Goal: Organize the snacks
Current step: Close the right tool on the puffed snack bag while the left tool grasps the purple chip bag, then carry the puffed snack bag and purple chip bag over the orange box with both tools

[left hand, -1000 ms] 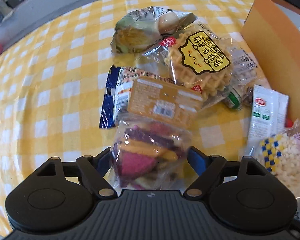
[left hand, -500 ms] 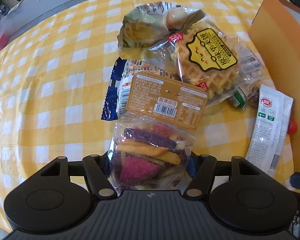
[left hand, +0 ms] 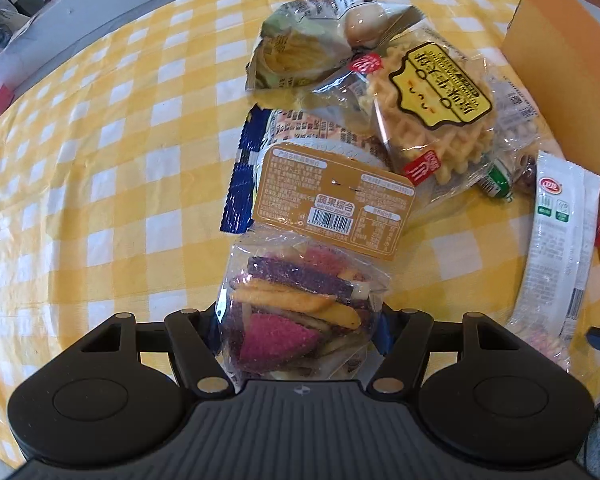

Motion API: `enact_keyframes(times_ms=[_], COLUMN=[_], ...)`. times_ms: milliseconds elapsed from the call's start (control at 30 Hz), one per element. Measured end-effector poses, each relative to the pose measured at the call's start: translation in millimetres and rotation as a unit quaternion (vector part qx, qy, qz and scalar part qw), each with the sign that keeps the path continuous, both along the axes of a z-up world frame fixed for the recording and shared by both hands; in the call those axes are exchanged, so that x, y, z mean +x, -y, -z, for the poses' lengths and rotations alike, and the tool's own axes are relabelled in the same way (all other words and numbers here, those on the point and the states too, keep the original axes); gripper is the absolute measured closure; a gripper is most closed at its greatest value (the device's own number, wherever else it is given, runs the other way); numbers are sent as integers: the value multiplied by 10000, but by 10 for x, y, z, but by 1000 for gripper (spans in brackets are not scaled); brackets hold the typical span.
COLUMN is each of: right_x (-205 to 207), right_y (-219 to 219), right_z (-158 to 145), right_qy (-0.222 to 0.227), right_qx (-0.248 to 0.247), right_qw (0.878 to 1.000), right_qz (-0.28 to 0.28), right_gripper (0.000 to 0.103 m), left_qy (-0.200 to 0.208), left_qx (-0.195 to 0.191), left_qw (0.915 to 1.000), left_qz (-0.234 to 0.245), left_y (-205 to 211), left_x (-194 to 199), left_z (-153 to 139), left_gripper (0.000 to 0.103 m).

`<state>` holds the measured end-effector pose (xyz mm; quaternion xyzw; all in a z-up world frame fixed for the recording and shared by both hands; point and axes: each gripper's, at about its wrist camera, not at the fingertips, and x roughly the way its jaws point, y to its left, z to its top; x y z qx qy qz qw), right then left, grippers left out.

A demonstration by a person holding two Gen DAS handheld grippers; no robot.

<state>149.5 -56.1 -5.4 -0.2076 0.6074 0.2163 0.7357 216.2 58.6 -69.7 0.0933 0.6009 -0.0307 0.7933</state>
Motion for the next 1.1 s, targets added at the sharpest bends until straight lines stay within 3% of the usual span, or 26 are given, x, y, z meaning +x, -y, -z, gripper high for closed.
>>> enact_keyframes(times_ms=[267, 733, 1100], right_x=[17, 19, 107], right_y=[-155, -79, 332], right_z=[213, 167, -514], right_qy=[-27, -28, 384], right_qx=[-36, 95, 741], right_qw=[10000, 9990, 9916], right_qz=[3, 438, 991], right_gripper=[22, 25, 25], left_qy=[-31, 43, 313], left_qx=[-140, -367, -821], left_qw=[9999, 9993, 9959], left_qz=[-38, -112, -234], left_y=[-56, -96, -144], left_x=[19, -43, -135], left_z=[25, -114, -605], left_gripper=[26, 27, 27])
